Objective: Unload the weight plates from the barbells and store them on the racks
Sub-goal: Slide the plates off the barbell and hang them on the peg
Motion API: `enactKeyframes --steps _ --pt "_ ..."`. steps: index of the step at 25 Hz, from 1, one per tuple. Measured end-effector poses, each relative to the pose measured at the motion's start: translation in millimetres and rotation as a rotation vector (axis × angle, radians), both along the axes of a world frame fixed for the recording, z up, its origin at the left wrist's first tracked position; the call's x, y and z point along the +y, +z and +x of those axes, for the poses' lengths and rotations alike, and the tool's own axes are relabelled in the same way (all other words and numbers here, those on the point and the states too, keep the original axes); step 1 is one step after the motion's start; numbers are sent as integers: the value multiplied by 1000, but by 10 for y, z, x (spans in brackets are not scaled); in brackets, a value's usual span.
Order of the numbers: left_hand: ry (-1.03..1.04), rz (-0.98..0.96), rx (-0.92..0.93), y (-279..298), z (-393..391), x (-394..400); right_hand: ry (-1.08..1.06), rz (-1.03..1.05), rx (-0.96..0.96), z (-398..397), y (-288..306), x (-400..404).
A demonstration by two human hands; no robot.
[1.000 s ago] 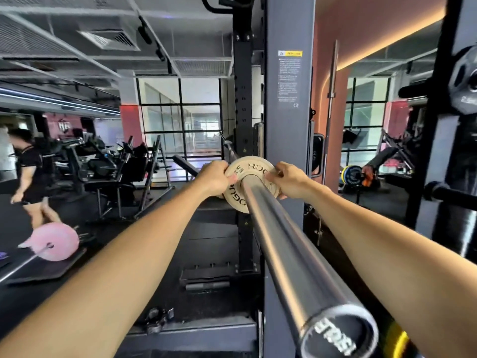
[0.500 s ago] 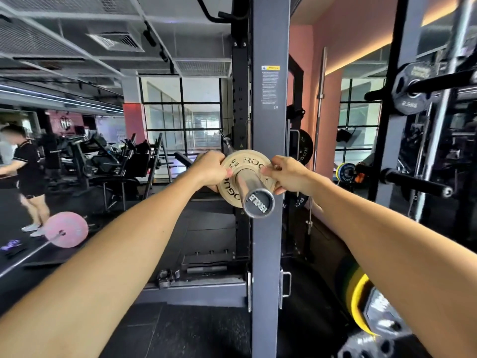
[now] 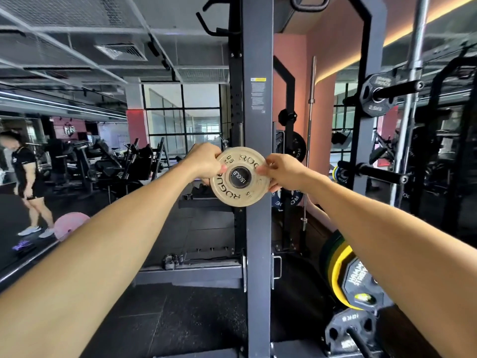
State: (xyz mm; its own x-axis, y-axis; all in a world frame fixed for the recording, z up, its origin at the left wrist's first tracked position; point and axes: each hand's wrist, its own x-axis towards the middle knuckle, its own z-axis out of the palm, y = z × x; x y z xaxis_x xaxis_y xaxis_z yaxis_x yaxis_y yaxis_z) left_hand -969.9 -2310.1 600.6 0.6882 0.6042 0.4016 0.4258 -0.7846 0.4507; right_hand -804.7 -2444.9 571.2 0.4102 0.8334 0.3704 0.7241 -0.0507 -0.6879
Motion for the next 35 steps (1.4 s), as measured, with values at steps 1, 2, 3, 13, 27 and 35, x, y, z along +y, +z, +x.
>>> enactKeyframes --steps 1,2,3,13,27,35 --pt "-2 8 -2 38 -15 -63 3 20 5 -13 14 -56" --pt "-3 8 -21 86 -28 -120 3 42 9 -18 50 -108" --pt "-6 7 -46 144 -36 -173 3 58 10 -18 108 -157" --pt "-91 27 -58 456 646 -594 -90 104 30 558 408 -697" --pt "-179 59 -29 727 2910 -287 -160 121 4 2806 589 -436" --pt "-208 72 -74 848 3993 -427 -149 136 29 3929 714 -619"
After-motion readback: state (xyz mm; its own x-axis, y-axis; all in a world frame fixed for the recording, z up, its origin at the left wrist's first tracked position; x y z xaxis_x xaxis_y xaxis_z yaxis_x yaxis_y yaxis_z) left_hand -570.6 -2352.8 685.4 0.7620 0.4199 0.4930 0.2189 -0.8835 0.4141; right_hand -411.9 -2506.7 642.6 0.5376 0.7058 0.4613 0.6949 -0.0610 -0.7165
